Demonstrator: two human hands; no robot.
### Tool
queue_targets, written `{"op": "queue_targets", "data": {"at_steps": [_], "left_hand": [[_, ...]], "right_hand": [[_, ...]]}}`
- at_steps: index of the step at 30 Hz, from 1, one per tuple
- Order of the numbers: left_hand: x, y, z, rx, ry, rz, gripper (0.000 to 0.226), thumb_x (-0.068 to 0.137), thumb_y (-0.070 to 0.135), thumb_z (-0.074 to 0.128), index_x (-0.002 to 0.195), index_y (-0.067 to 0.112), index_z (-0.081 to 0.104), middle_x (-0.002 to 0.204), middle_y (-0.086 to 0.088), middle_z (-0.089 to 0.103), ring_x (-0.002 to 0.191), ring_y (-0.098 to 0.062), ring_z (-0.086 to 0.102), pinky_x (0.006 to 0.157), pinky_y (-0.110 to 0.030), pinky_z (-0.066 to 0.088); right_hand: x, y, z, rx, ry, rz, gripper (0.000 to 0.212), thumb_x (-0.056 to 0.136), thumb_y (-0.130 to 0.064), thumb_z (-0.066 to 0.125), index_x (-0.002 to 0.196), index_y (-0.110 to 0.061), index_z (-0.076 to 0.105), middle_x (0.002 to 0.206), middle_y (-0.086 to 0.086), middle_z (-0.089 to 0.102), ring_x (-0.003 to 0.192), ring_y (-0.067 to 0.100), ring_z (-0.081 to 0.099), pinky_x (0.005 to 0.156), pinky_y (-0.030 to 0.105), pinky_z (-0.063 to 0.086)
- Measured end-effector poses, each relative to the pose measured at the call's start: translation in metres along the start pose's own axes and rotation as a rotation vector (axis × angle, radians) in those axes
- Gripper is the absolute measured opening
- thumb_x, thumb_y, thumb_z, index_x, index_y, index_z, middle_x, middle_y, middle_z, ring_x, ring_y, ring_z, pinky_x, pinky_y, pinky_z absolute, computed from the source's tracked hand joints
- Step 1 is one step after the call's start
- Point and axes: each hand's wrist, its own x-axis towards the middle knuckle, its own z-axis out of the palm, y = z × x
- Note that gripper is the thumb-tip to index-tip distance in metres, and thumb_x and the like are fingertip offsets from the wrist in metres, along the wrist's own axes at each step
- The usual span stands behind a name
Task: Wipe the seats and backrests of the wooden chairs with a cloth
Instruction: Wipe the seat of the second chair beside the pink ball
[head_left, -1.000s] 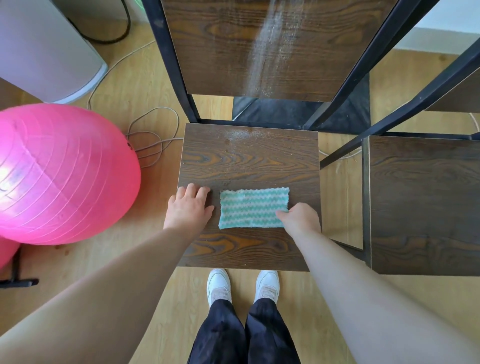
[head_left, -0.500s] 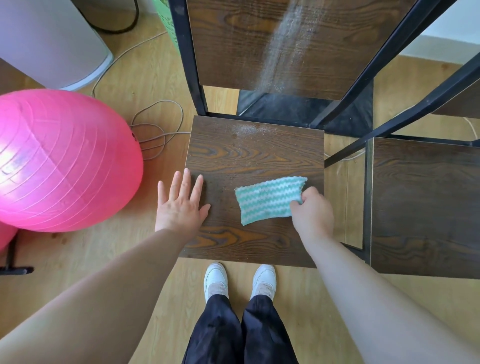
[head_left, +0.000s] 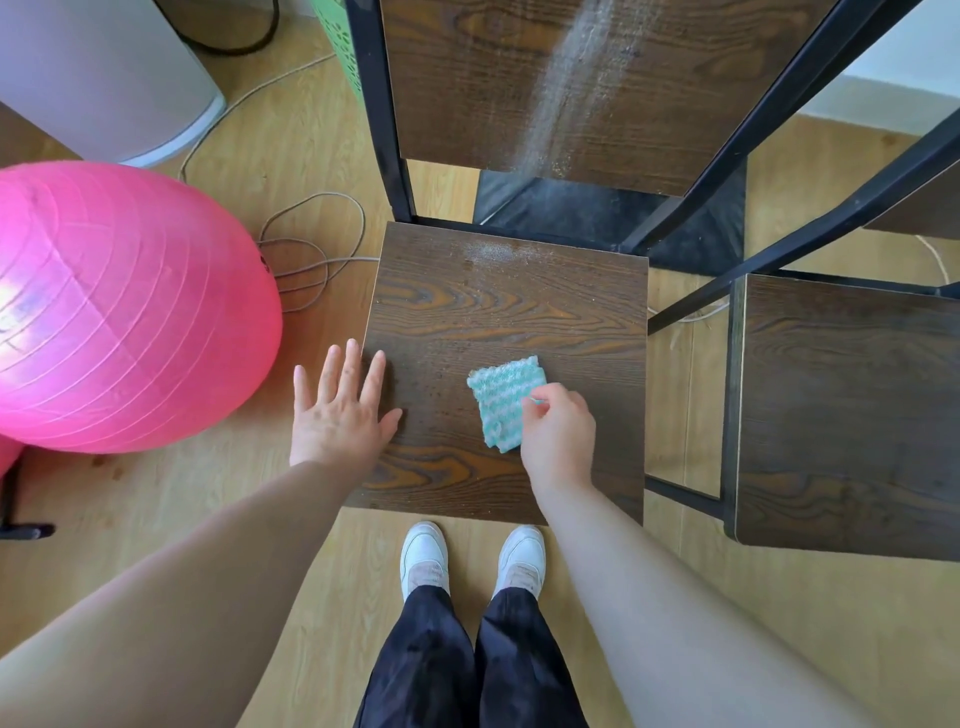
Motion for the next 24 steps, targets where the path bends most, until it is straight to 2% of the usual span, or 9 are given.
{"op": "queue_targets", "data": {"at_steps": [2,4,6,10,14,18,20,22,24], "left_hand": [[0.001,0.001,0.0,-0.006,0.0,-0.003,0.075,0.098,0.061,0.021,0.159,0.024,-0.003,0.167,-0.007,-0.005,0.153,-0.027,-0.008,0.12,-0.058,0.001],[0.003,0.002,0.0,0.007,-0.001,-0.004,0.075,0.098,0.062,0.018,0.158,0.024,-0.006,0.167,-0.007,-0.006,0.153,-0.027,-0.009,0.12,-0.057,0.001],[0.005,0.002,0.0,0.007,0.002,-0.003,0.075,0.098,0.062,0.017,0.158,0.025,-0.007,0.167,-0.006,-0.007,0.153,-0.026,-0.009,0.121,-0.056,0.0],[0.008,-0.001,0.005,0.005,0.005,0.002,0.075,0.097,0.062,0.014,0.158,0.025,-0.007,0.167,-0.005,-0.007,0.153,-0.026,-0.01,0.121,-0.056,0.0],[0.012,-0.006,0.008,-0.001,0.005,0.0,0.075,0.097,0.062,0.016,0.159,0.024,-0.003,0.167,-0.006,-0.003,0.153,-0.026,-0.006,0.121,-0.056,0.002],[0.013,-0.01,0.007,-0.023,-0.005,-0.013,0.075,0.097,0.063,0.017,0.159,0.024,0.0,0.167,-0.006,-0.002,0.153,-0.026,-0.006,0.121,-0.056,0.002],[0.019,-0.011,0.004,-0.029,-0.004,-0.021,0.076,0.096,0.064,0.016,0.159,0.025,0.0,0.167,-0.006,-0.002,0.153,-0.026,-0.007,0.121,-0.056,0.001],[0.026,-0.012,0.001,-0.036,0.007,-0.026,0.076,0.096,0.065,0.015,0.159,0.025,0.0,0.167,-0.005,-0.002,0.153,-0.025,-0.007,0.121,-0.056,0.0],[0.034,-0.011,-0.001,-0.028,0.009,-0.027,0.076,0.095,0.066,0.01,0.159,0.026,-0.002,0.167,-0.004,-0.003,0.153,-0.025,-0.008,0.121,-0.055,-0.001]], "right_hand": [[0.002,0.0,0.007,-0.01,-0.027,-0.014,0.023,0.097,-0.025,0.059,0.117,-0.015,0.062,0.113,0.004,0.055,0.096,0.02,0.06,0.071,0.026,0.052],[0.006,-0.001,0.015,-0.025,-0.046,-0.021,0.029,0.093,-0.032,0.064,0.117,-0.016,0.061,0.112,0.004,0.054,0.093,0.023,0.061,0.077,0.039,0.056],[0.009,-0.002,0.023,-0.071,-0.041,-0.009,0.037,0.089,-0.042,0.066,0.117,-0.019,0.058,0.112,0.003,0.053,0.092,0.023,0.06,0.076,0.041,0.057],[0.013,-0.004,0.037,-0.221,0.005,-0.04,0.039,0.089,-0.047,0.064,0.116,-0.022,0.052,0.111,0.004,0.051,0.093,0.024,0.058,0.072,0.036,0.055],[0.021,-0.002,0.038,-0.298,-0.008,-0.148,0.022,0.099,-0.03,0.053,0.117,-0.018,0.055,0.112,0.006,0.054,0.095,0.026,0.062,0.074,0.033,0.051],[0.037,0.004,0.02,-0.035,-0.034,-0.098,0.006,0.096,-0.021,0.058,0.102,-0.018,0.06,0.105,0.002,0.06,0.094,0.022,0.06,0.073,0.03,0.053],[0.059,0.009,-0.001,0.083,0.045,-0.042,0.003,0.095,-0.022,0.061,0.098,-0.021,0.061,0.102,-0.001,0.061,0.092,0.017,0.06,0.068,0.025,0.053],[0.09,0.014,-0.028,0.128,0.147,0.015,0.003,0.094,-0.023,0.061,0.096,-0.021,0.062,0.098,-0.002,0.063,0.091,0.017,0.061,0.06,0.018,0.045],[0.122,0.016,-0.053,0.13,0.242,0.074,0.007,0.095,-0.026,0.06,0.099,-0.021,0.062,0.1,-0.001,0.064,0.093,0.018,0.062,0.058,0.017,0.042]]}}
